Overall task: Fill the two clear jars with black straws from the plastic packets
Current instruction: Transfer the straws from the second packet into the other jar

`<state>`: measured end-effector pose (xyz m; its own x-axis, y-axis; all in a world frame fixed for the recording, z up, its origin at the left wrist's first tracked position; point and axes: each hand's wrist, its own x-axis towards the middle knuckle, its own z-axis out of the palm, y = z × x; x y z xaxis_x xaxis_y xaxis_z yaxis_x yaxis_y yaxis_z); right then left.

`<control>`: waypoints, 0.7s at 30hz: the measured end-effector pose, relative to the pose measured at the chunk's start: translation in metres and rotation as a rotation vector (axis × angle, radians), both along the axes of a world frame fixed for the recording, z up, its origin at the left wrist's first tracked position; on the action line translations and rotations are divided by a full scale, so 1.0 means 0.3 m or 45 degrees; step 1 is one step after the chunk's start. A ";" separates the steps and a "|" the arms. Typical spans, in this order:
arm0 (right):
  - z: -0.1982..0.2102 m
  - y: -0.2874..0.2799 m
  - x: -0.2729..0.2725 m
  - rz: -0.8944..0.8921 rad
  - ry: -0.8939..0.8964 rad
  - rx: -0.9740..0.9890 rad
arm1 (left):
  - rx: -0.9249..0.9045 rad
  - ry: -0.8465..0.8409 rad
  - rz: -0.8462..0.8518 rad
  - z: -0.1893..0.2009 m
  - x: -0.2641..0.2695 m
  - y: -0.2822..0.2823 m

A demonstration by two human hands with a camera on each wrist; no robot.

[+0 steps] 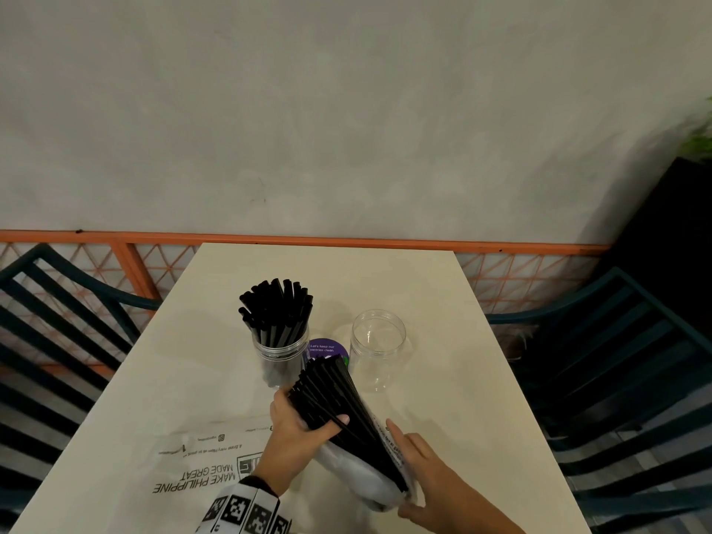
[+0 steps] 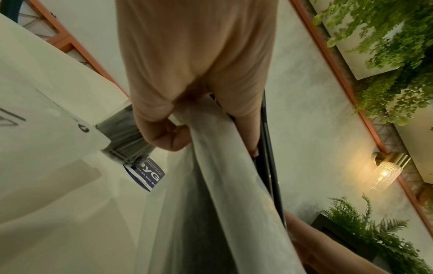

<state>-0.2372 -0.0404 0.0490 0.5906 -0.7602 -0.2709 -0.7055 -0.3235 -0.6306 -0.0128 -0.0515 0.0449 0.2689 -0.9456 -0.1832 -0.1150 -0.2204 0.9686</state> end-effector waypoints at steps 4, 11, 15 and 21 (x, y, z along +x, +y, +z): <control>-0.025 -0.005 -0.023 0.046 -0.002 -0.161 | -0.029 -0.007 0.031 -0.005 -0.002 -0.005; -0.005 -0.018 -0.018 0.016 0.016 -0.225 | -0.043 -0.032 0.054 -0.018 -0.016 -0.006; -0.058 -0.013 -0.007 -0.027 -0.075 -0.360 | -0.099 0.014 0.053 -0.023 -0.019 -0.009; -0.097 -0.019 0.059 -0.491 -0.102 -0.305 | -0.022 0.060 -0.254 0.008 0.005 0.007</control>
